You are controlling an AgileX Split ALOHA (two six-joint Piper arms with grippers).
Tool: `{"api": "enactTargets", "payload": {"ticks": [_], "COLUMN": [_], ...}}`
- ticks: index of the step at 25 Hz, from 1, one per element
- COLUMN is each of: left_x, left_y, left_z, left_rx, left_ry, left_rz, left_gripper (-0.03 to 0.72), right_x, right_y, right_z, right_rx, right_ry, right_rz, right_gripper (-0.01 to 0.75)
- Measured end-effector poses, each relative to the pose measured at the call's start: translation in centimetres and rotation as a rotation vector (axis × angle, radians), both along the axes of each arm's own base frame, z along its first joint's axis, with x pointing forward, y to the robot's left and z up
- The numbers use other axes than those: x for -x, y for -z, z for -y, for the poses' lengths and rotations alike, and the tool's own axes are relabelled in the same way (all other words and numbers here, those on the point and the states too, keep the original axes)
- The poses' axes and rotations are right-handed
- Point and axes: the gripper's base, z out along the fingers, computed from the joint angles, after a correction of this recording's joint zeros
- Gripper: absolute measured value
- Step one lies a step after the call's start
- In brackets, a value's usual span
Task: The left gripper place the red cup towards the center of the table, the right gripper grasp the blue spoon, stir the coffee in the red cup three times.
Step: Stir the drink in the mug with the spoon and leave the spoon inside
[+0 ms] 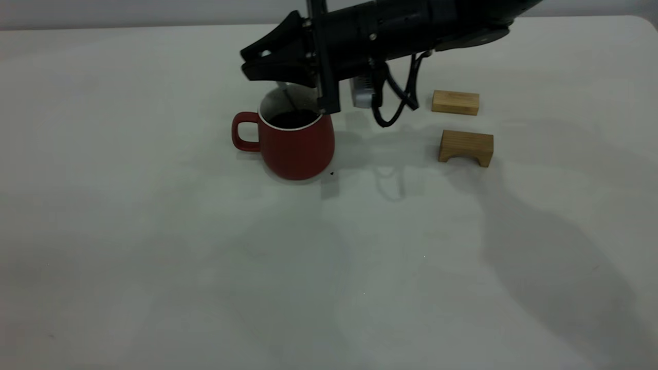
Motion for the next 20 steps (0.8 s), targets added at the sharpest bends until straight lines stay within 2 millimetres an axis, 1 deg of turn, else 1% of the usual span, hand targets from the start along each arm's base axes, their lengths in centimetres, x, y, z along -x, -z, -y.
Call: {"api": "enactTargets", "payload": {"ticks": [3, 5, 20], "left_x": [0.0, 0.0, 0.0], "left_y": [0.0, 0.0, 0.0], "left_z": [0.0, 0.0, 0.0], "left_rx": [0.0, 0.0, 0.0], "left_ry": [0.0, 0.0, 0.0], "left_rz": [0.0, 0.0, 0.0], "left_gripper": [0.585, 0.585, 0.585], "right_x": [0.01, 0.16, 0.16], "right_y": [0.1, 0.09, -0.13], "right_z": [0.26, 0.25, 0.19], "right_rx": [0.005, 0.002, -0.024], "right_ry": [0.014, 0.006, 0.01], "right_rz": [-0.094, -0.126, -0.148], "right_gripper": [0.129, 0.129, 0.136]}}
